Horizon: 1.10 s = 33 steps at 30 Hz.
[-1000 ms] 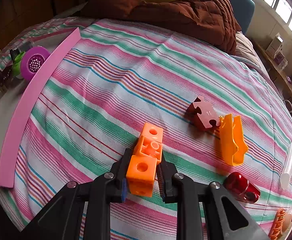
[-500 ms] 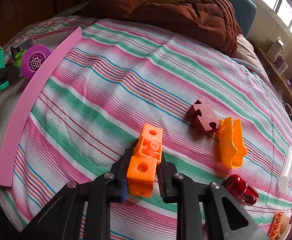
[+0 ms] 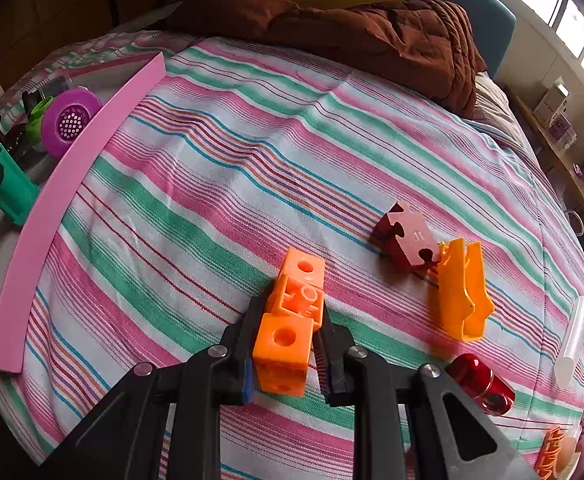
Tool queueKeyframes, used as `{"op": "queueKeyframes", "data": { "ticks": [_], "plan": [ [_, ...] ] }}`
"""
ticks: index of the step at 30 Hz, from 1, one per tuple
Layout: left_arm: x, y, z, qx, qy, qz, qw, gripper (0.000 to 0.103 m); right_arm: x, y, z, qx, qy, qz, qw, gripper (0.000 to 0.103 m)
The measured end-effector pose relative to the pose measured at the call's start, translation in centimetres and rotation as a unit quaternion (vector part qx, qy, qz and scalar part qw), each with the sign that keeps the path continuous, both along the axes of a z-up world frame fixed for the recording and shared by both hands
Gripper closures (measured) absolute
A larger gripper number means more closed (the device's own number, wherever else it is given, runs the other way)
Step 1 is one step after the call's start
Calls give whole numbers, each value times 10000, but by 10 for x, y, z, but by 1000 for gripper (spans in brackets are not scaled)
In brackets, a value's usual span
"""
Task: Organize rigid objects
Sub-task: 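Lower the green stamp onto the tray and open the left gripper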
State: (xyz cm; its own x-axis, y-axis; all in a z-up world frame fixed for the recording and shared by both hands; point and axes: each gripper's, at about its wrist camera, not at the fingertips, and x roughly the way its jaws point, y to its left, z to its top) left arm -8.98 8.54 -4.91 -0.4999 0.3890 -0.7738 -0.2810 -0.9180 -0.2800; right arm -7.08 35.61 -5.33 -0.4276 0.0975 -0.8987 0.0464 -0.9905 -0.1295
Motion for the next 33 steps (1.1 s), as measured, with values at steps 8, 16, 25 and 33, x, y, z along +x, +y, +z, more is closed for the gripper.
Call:
{"op": "queueKeyframes", "data": {
  "ticks": [8,16,25,33],
  "plan": [
    [17,0,-5,-278,-180,-110,9994,62,1,-2,0,56,16,-12,10000,80],
    [-7,13,-10,-305,-253,10,9992,73,1,-2,0,91,29,-9,10000,80],
    [-34,33,-14,-418,-104,-123,9990,73,1,-3,1,97,29,-9,9999,80],
    [-13,31,-7,-303,-63,-251,9992,67,1,-3,1,89,30,-16,10000,80]
  ]
}}
